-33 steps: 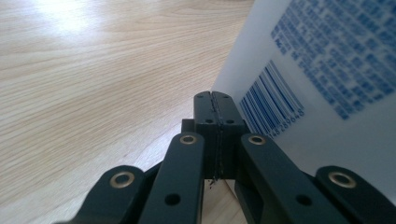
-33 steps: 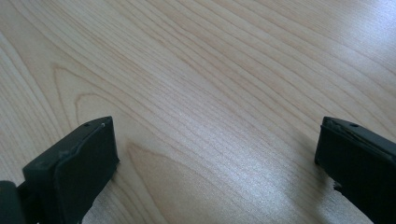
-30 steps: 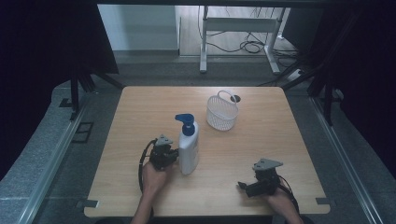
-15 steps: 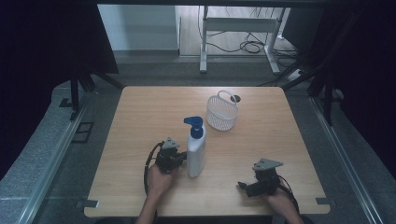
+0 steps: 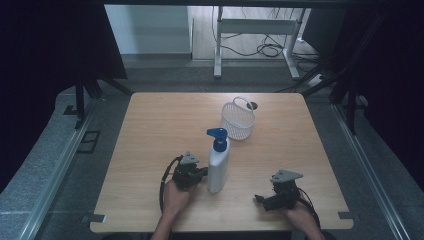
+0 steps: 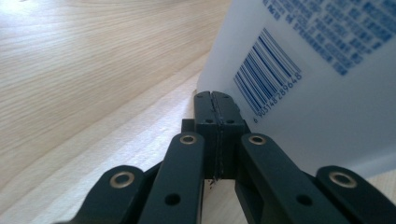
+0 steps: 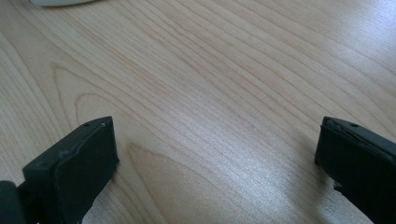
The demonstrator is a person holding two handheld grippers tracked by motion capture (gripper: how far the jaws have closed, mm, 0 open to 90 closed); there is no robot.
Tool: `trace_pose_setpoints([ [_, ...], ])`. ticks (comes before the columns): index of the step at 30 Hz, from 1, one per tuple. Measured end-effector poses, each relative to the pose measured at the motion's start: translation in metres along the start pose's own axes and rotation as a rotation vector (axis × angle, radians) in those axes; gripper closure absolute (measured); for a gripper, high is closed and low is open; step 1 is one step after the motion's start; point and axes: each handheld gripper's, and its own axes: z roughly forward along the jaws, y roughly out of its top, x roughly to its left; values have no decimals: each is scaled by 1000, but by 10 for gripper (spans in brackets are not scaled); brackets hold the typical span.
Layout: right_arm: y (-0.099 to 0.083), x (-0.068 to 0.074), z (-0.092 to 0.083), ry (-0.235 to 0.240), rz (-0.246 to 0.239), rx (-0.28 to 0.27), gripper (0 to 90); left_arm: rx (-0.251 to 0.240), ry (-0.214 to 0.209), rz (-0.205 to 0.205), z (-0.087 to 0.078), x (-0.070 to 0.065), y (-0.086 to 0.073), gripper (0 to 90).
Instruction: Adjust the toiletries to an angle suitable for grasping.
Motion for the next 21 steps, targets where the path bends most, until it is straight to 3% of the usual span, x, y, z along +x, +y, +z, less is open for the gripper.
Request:
trace_pose_setpoints([
  [11,0,0,0,1,0,1,0,9,-33,34,1,-14,1,889],
  [21,0,0,0,1,-3,1,0,9,-49,37,-3,-23,-4,889],
])
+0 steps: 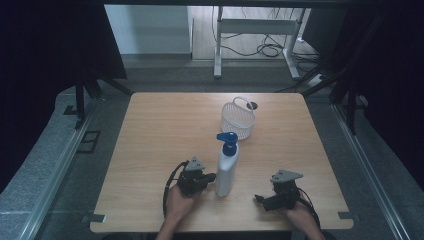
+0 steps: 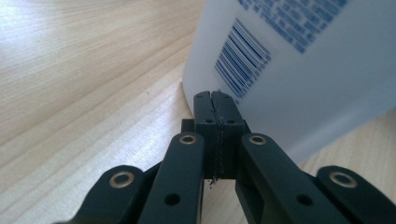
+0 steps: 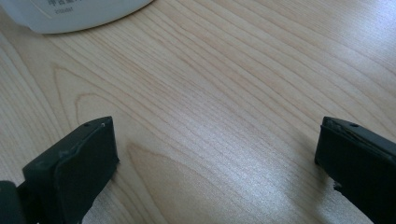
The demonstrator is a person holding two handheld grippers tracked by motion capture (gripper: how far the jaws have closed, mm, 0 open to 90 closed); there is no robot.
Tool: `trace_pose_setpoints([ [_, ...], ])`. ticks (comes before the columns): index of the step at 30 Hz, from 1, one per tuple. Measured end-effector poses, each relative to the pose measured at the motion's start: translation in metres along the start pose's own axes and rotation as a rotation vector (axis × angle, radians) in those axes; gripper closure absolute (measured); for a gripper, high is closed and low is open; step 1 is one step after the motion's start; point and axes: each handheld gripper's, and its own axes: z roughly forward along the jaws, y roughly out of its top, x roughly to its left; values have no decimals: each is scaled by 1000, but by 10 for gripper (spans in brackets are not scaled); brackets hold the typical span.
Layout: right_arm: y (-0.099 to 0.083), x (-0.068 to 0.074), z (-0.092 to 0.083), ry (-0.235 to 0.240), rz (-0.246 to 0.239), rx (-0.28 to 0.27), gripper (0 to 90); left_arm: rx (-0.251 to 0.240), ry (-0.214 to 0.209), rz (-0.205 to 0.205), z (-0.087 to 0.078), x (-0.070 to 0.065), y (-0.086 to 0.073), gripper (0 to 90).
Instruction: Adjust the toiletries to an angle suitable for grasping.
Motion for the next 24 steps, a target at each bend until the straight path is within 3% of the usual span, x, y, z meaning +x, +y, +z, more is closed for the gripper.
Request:
trace_pose_setpoints([
  [9,0,0,0,-2,4,-1,0,1,-32,-8,-5,-12,-10,889],
  [24,0,0,0,1,3,0,0,1,-84,41,-1,-39,-6,879],
])
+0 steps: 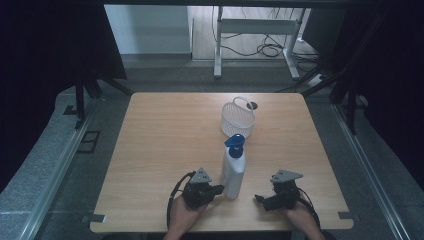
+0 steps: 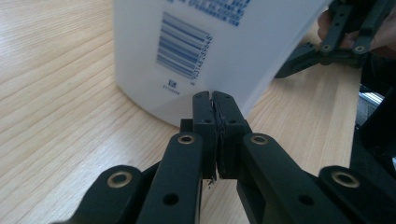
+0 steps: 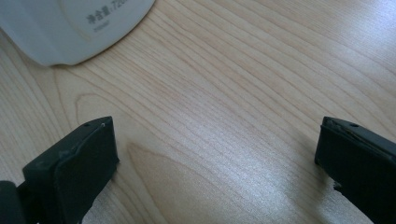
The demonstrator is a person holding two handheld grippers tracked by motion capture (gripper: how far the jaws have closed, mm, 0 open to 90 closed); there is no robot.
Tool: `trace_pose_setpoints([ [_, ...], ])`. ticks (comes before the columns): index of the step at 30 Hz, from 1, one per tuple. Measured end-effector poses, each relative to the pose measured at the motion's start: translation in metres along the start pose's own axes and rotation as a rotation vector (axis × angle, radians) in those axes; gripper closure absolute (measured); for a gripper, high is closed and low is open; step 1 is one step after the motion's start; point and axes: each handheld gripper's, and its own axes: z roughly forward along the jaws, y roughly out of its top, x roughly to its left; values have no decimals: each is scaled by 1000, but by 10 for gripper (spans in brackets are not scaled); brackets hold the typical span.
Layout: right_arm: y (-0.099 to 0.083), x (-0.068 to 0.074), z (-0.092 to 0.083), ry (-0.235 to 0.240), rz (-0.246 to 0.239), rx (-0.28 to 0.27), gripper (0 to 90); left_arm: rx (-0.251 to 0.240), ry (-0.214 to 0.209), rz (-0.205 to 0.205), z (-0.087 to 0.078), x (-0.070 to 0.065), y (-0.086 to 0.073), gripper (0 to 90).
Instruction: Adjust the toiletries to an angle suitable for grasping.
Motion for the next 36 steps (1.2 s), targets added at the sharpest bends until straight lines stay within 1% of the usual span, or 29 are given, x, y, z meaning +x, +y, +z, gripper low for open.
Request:
trace_pose_setpoints([
  [2,0,0,0,-2,0,-1,0,2,-5,7,2,-3,2,879],
  [3,0,0,0,-3,-2,-2,0,8,-10,22,5,-5,4,878],
  [5,0,0,0,-3,-2,-2,0,11,-11,28,7,-7,5,878],
  [7,0,0,0,-3,-2,-2,0,16,-22,41,13,-12,8,878],
  [8,0,0,0,-3,-2,-2,0,16,-22,41,13,-12,8,878],
  [10,0,0,0,-3,-2,-2,0,23,-23,55,17,-15,10,877],
  [13,0,0,0,-4,0,-3,0,31,-33,68,23,-19,13,875],
  [20,0,0,0,-3,-4,-1,0,46,-36,84,36,-23,17,870],
  [24,0,0,0,-3,-4,-1,0,47,-24,92,33,-22,17,862],
  [27,0,0,0,-2,-4,-1,0,40,-19,83,26,-21,17,846],
  [29,0,0,0,-3,-3,-1,0,41,-18,85,24,-20,16,842],
  [30,0,0,0,-3,-3,-1,0,40,-12,78,21,-18,15,829],
  [33,0,0,0,-2,-4,-1,0,47,-6,78,17,-16,13,809],
  [36,0,0,0,-2,-3,-1,0,59,11,81,11,-14,10,784],
])
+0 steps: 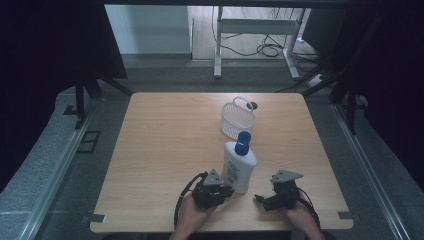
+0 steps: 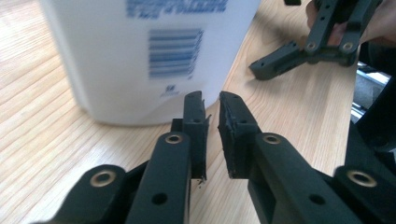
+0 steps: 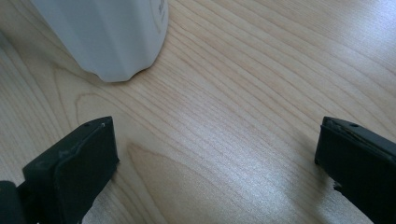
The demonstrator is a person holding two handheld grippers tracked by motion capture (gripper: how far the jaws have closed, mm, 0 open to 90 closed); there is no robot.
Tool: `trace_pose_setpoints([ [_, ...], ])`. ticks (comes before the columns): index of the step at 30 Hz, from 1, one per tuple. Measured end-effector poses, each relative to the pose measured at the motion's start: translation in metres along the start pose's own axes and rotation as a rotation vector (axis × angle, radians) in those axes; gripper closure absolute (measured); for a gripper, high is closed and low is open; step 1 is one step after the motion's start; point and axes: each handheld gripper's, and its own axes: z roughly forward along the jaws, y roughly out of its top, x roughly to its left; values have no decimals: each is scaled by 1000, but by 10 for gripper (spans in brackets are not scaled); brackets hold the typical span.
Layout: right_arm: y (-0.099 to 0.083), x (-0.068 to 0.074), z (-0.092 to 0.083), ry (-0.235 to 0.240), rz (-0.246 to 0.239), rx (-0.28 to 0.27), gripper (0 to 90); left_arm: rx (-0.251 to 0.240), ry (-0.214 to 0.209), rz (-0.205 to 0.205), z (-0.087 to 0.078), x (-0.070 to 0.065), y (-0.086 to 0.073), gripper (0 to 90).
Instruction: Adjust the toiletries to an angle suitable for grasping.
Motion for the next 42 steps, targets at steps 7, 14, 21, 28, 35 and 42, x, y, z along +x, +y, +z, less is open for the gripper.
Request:
trace_pose_setpoints([
  [7,0,0,0,0,-1,0,0,17,31,-11,-14,9,-10,666],
  [14,0,0,0,0,0,0,0,27,57,-18,-26,14,-24,564],
  [21,0,0,0,-3,2,1,0,19,79,-42,-34,20,-34,514],
  [28,0,1,0,-3,7,0,0,29,98,-39,-40,24,-43,468],
  [35,0,0,0,2,2,-3,0,38,110,-51,-36,31,-53,413],
  [42,-1,2,-2,18,-6,-12,26,13,104,-83,-38,36,-56,392],
])
